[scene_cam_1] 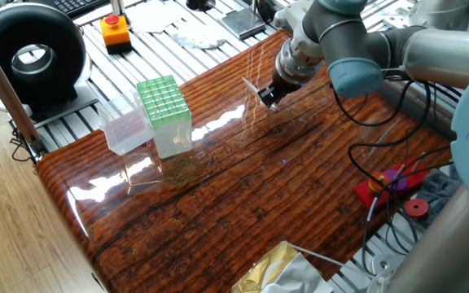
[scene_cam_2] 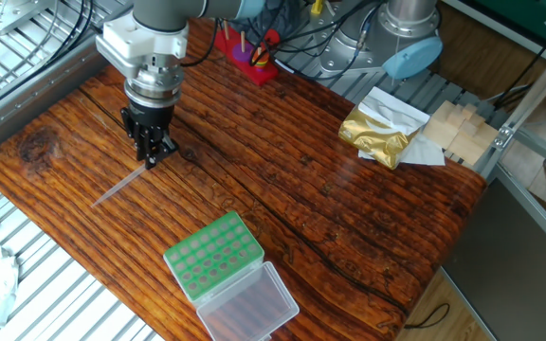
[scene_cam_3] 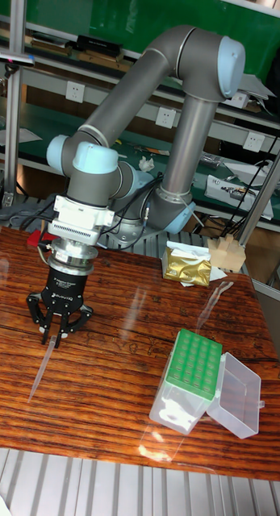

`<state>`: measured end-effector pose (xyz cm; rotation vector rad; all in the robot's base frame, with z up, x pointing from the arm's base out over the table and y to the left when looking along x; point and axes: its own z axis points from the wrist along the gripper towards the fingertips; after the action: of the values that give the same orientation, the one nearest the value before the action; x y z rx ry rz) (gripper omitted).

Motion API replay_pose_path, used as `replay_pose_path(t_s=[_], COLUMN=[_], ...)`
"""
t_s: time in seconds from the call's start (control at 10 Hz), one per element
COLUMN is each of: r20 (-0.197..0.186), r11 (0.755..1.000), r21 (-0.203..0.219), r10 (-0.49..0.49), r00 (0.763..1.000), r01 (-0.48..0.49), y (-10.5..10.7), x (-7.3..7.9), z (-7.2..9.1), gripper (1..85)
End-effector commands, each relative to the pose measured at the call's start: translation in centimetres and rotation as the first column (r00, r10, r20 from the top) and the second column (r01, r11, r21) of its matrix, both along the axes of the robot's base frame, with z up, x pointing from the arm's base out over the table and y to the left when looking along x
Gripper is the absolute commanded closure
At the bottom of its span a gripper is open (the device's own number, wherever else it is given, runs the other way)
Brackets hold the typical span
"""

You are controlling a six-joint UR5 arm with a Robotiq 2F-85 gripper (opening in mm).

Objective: Insert a large pipette tip into the holder for large pipette tips

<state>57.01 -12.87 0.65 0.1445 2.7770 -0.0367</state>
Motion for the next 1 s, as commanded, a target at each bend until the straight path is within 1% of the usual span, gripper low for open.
replay_pose_path(t_s=[0.0, 0.1, 0.9], r20=[0.010, 0.012, 0.010], r11=[1.000, 1.000, 1.000], r21=[0.004, 0.004, -0.007], r10=[-0.002, -0.002, -0.015], r00=[1.000, 1.000, 1.000], r01=[0.002, 0.002, 0.015], y=[-0.35, -0.37, -0.60], x=[-0.03, -0.07, -0.35], z=[-0.08, -0.15, -0.28], gripper=[57.0, 57.3, 69.0])
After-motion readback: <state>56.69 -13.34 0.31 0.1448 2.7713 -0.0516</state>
